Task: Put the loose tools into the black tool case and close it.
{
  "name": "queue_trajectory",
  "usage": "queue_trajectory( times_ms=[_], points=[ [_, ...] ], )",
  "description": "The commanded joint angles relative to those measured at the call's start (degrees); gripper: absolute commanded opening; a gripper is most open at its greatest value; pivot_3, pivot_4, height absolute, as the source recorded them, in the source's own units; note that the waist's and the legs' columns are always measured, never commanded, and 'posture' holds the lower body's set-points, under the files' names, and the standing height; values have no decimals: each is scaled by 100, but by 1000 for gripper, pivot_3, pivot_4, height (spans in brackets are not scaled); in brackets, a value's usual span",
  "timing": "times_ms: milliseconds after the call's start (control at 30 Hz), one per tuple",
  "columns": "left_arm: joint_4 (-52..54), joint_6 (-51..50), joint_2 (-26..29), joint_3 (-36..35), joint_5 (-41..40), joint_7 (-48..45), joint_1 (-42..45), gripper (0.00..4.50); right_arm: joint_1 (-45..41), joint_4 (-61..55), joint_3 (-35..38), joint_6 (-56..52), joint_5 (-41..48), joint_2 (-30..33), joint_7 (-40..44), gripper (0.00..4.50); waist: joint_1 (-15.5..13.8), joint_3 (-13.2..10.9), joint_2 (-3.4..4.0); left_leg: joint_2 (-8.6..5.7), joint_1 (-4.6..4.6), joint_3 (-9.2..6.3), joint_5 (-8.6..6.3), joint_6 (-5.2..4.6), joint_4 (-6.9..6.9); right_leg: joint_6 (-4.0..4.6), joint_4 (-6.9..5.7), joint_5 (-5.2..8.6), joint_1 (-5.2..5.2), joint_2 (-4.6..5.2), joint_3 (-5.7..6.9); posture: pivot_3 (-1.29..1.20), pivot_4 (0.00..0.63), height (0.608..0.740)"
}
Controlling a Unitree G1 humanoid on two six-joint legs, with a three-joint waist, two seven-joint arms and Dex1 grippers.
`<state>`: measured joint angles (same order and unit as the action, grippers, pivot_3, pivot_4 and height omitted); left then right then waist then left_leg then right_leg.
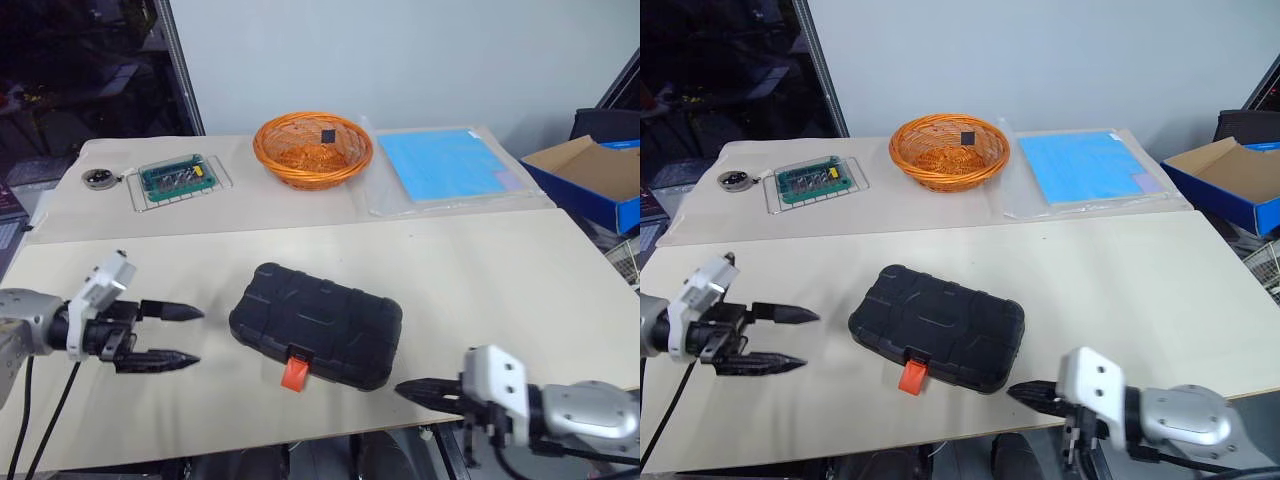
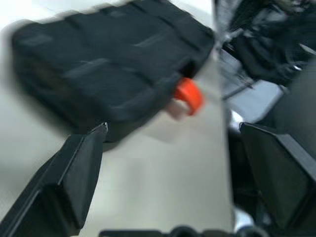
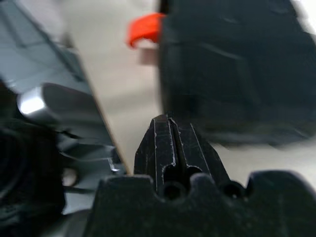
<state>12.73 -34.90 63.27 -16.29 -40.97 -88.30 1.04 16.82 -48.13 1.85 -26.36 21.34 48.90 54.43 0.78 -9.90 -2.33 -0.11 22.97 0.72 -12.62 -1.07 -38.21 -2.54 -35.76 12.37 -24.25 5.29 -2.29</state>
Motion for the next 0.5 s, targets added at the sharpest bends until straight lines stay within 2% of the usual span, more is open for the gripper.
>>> queue_trajectory(
  times_ms=[33, 167, 300, 367, 500],
  points=[
    [631, 178, -48, -289, -154, 100, -92, 4430, -413, 319, -635, -94, -542, 99, -194, 0, -11, -1, -3, -1, 2, 1, 0, 0, 0, 0, 0, 0, -1, 0, 0, 0, 150, 740],
    [1120, 315, -313, -382, -190, 478, -146, 4430, -1232, 958, -910, -281, -831, -549, -923, 0, -26, -3, -23, -2, 2, 1, 0, 0, -2, 0, 2, 0, 1, -2, -1, 0, 150, 740],
    [1387, 353, -589, -415, -154, 968, -184, 4430, -2088, 1744, -787, -532, -1122, -1247, -1710, 0, 41, -9, -28, 8, -4, 11, 1, 0, -8, 19, -3, -26, -3, -10, -3, 0, 150, 740],
    [1414, 299, -765, -336, -147, 1295, -136, 4430, -2671, 2299, -728, -648, -1346, -1708, -2337, 0, 39, -10, -28, 7, -12, 15, 1, -1, -8, 20, -7, -27, -1, -11, -4, 0, 150, 740],
    [1477, 160, -1059, -12, -118, 1855, 60, 4430, -3591, 3394, -849, -464, -1655, -2385, -2972, 0, 26, -11, -26, 6, -12, 15, 2, -1, -12, 18, -13, -45, -7, -18, -2, 0, 150, 740]
  ],
)
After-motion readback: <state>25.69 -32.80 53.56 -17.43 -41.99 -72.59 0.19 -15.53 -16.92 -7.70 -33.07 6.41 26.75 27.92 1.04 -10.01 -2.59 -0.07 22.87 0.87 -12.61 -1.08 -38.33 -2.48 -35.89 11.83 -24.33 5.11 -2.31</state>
